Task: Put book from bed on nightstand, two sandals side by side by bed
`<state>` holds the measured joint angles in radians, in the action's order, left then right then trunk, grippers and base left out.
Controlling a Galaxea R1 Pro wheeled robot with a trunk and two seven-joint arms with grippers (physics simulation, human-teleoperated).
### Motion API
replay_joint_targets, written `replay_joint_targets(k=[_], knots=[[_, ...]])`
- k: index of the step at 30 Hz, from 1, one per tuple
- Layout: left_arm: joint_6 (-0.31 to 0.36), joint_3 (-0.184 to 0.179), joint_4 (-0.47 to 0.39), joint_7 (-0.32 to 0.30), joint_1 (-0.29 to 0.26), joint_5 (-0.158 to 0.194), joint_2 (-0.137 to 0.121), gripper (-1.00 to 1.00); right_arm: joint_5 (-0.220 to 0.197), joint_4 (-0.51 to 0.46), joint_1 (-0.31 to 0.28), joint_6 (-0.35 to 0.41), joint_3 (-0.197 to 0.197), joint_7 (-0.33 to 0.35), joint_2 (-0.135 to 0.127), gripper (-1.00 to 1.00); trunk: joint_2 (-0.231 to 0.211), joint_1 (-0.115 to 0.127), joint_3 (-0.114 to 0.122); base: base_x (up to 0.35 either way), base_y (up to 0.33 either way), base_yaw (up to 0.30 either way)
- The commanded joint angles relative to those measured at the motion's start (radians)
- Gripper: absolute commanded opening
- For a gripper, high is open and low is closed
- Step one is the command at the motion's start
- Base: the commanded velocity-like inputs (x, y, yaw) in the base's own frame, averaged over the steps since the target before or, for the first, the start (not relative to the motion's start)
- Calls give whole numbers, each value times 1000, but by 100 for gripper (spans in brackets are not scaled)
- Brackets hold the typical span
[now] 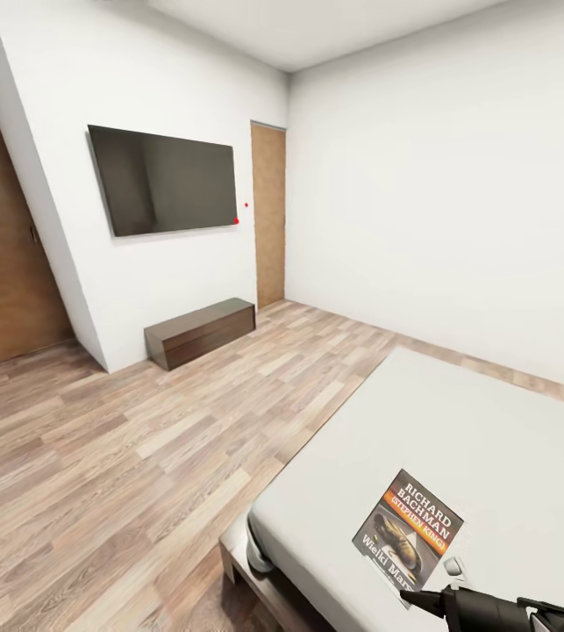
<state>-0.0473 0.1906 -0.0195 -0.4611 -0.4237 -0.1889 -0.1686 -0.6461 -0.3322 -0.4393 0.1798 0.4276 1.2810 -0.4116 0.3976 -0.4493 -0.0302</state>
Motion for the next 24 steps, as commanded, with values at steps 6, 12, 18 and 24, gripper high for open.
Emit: replay_joint_targets(k=[6, 12, 18, 24], knots=[[-5, 7, 1, -2, -1, -10, 0, 100, -10, -1, -1, 10, 7, 0, -1, -100, 2, -1, -2, 0, 0, 180], [-5, 7, 1, -2, -1, -10, 0, 100, -10, -1, -1, 10, 7, -1, -1, -100, 2, -1, -2, 0, 0, 182], [-5, 7, 1, -2, -1, -10, 0, 100, -10, -1, -1, 12, 5, -5, 0, -100, 2, -1, -2, 0, 0, 191], [-5, 7, 1, -2, -1, -9, 0, 100, -10, -1, -1, 15, 4, -26, 1, -100, 2, -1, -2, 0, 0, 264]])
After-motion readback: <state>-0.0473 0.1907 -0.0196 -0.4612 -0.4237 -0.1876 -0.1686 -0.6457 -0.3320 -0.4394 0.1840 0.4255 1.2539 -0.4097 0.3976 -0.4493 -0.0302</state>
